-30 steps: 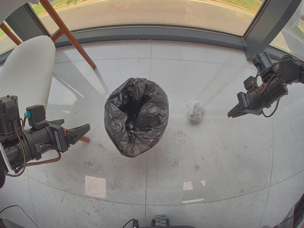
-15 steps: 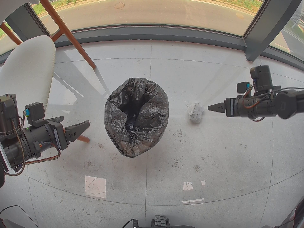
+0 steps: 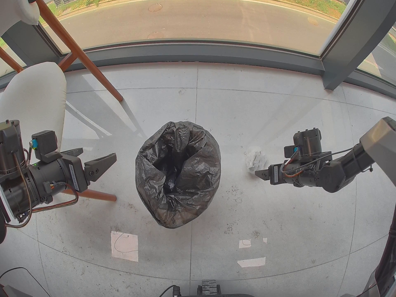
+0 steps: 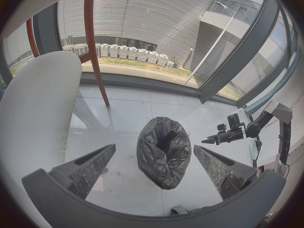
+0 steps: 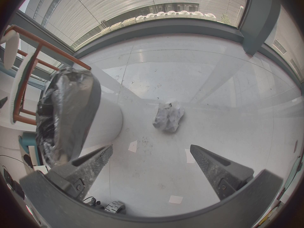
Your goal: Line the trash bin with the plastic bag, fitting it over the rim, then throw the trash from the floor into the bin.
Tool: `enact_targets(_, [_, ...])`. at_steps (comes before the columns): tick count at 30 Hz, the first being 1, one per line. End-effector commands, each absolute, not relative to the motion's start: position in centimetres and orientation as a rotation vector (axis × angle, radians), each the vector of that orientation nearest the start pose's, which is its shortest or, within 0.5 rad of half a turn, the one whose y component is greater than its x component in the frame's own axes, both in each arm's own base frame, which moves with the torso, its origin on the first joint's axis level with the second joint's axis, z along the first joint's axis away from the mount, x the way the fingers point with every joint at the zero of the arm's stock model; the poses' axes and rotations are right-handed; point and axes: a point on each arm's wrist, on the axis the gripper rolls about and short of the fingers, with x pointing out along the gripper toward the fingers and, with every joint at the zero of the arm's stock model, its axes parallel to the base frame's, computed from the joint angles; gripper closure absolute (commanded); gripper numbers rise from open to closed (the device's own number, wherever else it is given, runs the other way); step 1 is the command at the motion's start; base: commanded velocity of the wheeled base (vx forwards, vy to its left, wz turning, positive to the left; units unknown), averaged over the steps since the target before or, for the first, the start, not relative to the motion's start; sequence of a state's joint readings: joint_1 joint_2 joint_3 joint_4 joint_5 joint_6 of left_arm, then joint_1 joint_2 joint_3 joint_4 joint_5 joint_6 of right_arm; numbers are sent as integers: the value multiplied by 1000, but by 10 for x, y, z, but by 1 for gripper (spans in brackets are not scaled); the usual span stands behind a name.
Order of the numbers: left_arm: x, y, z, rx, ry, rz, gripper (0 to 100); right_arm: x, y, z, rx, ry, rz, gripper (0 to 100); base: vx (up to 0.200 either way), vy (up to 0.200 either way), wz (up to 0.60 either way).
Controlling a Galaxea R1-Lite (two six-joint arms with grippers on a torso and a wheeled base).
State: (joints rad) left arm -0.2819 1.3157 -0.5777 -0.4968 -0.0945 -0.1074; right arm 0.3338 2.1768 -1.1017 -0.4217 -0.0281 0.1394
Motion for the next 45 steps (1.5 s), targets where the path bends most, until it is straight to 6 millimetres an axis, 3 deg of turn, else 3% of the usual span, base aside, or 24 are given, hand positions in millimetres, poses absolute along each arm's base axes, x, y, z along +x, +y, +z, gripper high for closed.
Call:
enact_targets(1, [190,-58,194,-77,294,-360,0,401,139,18,-7,730,212,0,0,0,0])
enact_targets(7, [189,-58,197,-78,284,-361,0,426,146,-2,-11,705,178,0,0,0,0])
enact_targets(14, [182,-55,196,-79,276,-358,0,473,156,-25,19,618,141,0,0,0,0])
enact_targets(22, [175,-52,190,-79,292,-346,0,495,153,-55,15,608,114,0,0,0,0])
enact_targets(23, [175,-52,190,-79,291,-346,0,497,152,-56,16,603,110,100,0,0,0])
enact_targets(27, [175,-52,192,-81,284,-348,0,504,142,-47,28,574,92,100,0,0,0])
enact_targets(31, [175,-52,194,-84,275,-350,0,507,133,-3,51,492,81,100,0,0,0])
enact_targets(32, [174,-52,196,-87,266,-351,0,501,123,44,69,435,75,100,0,0,0])
enact_targets(34, [172,-51,198,-89,249,-356,0,481,108,99,83,400,76,100,0,0,0])
enact_targets(36, [171,-51,197,-89,243,-357,0,455,100,141,97,400,110,100,0,0,0])
enact_targets(41, [170,-51,196,-89,243,-358,0,335,98,239,132,511,382,100,0,0,0])
enact_targets(44, [169,-51,199,-91,226,-361,0,265,105,269,153,599,561,100,0,0,0])
enact_targets(45, [168,-51,200,-92,220,-361,0,252,108,273,156,620,597,100,0,0,0])
